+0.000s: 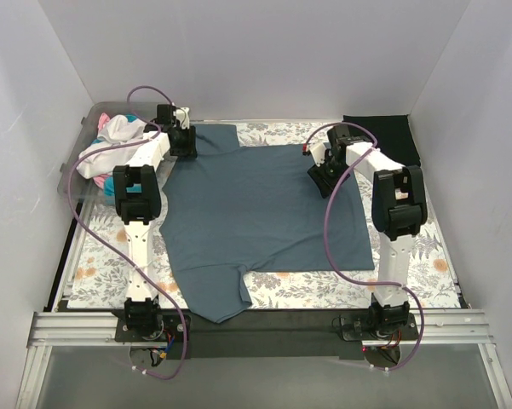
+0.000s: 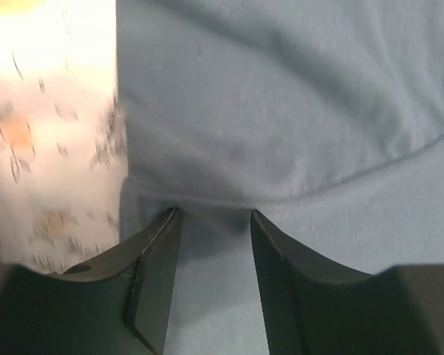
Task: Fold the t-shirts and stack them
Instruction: Flatten the tshirt out, then fold the tshirt
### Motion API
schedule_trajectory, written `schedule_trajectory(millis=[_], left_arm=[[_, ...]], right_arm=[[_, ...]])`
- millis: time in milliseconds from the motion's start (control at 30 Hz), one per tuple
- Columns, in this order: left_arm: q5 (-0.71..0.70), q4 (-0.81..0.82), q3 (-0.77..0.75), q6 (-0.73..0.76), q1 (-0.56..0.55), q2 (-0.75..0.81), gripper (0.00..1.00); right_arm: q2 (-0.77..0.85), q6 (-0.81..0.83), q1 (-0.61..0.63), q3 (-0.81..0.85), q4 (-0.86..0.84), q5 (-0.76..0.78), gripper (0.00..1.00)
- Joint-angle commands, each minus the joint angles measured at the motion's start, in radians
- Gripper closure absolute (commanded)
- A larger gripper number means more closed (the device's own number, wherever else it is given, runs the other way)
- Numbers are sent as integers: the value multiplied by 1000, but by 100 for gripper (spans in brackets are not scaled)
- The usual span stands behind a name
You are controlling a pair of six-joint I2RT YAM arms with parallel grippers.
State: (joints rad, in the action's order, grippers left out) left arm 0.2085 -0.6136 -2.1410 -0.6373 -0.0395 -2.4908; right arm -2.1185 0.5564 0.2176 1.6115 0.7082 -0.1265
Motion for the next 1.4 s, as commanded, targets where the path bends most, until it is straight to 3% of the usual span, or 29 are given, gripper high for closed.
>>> schedule_trajectory(millis=[0,300,400,567,633,800,967,1033,1167,1267,1367], left_arm=[[-38,-34,-101,-5,-7,-86,59],[-72,-1,-203,45,-8,-167,60],[-26,-11,-217,57,-10,-123,54],[159,-106,-157,119,-10,143,37],[218,-172,-114,177,-10,243,33],[354,-339,209,362,-7,645,32],[411,-472,657,507,-7,990,35],[390,-538,827,586,-7,1112,42],[356,-633,1054,754,-38,1321,47],[258,-637,1237,748,-182,1449,48],[198,-608,1296,745,-240,1468,45]], right_arm=[[-66,-12,-12,83,-39,30,39],[-161,-33,-26,211,-36,15,38],[-117,-39,-24,232,-24,-24,33],[70,10,-24,157,54,-102,14],[191,62,-24,110,83,-113,2],[461,197,-23,-114,206,-122,2],[713,368,-24,-488,249,-1,28],[803,425,-24,-634,247,46,34],[857,453,-24,-755,215,91,43],[870,465,-24,-832,153,117,44],[868,468,-26,-883,70,168,43]])
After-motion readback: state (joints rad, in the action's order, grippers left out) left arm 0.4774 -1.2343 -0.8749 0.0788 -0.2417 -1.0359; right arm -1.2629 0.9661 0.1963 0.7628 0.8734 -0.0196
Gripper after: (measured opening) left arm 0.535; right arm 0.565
